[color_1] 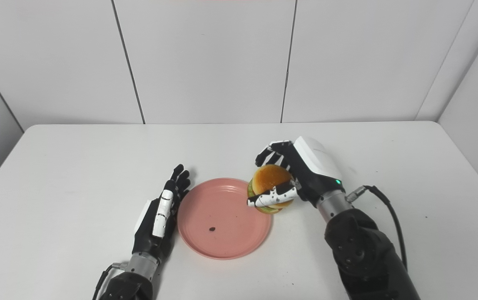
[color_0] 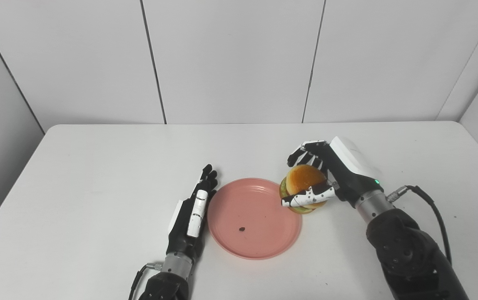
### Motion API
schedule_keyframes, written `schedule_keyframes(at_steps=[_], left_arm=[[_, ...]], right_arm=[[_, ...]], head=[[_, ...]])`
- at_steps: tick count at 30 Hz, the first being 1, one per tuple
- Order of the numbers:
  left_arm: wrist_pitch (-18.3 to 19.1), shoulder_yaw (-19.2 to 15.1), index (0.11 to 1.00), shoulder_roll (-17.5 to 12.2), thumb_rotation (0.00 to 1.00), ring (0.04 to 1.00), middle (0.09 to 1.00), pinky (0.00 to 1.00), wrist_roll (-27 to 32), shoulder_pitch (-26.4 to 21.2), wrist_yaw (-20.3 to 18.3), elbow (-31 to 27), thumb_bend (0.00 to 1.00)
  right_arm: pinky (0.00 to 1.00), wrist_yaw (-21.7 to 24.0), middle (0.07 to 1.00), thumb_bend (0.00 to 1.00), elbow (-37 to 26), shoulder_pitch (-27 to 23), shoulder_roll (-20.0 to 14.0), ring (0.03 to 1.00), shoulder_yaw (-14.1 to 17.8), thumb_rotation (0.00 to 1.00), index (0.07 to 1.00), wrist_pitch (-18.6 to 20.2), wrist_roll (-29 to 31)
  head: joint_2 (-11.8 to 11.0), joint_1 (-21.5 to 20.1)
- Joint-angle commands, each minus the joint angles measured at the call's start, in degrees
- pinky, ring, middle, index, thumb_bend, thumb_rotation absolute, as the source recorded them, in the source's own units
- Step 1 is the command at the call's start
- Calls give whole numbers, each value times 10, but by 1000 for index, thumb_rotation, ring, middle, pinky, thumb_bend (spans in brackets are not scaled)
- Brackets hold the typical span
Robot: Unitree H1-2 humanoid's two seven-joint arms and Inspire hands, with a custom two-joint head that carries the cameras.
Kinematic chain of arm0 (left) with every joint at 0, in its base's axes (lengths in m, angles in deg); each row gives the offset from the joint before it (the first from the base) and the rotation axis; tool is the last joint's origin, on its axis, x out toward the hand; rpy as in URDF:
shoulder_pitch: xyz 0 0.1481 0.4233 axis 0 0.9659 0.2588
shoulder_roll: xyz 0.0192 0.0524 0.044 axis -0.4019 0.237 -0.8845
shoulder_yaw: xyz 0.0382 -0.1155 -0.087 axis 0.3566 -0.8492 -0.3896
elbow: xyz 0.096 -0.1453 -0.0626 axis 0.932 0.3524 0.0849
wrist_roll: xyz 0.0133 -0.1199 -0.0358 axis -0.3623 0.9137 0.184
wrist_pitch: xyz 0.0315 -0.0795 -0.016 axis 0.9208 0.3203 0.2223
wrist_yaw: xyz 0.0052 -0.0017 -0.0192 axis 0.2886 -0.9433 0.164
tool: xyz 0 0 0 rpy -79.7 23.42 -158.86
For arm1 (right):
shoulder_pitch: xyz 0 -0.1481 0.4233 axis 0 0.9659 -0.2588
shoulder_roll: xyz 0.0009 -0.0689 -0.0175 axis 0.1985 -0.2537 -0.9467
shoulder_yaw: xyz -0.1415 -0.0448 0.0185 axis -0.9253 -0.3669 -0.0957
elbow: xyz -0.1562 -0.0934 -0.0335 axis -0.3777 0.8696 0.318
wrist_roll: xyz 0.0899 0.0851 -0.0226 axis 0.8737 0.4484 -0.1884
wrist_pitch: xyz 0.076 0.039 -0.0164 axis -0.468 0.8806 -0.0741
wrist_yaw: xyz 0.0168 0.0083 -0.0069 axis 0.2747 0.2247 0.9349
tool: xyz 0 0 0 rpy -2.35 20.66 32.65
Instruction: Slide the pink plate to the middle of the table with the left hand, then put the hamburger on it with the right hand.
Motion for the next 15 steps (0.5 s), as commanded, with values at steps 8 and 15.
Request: schedule_keyframes(at_steps=[8, 15], left_arm=[[7, 8, 970, 8, 1000, 991, 978, 1000, -17, 8, 14, -5, 683], [12, 6, 969, 15, 1000, 996, 982, 1000, -9, 6, 11, -5, 683]], right_arm=[[192, -3, 459, 522, 38, -50, 9, 269, -50, 0, 494, -66, -15], [137, 17, 469, 524, 67, -65, 10, 195, -82, 0, 484, -69, -26]], head=[[0, 10], [-1, 11]])
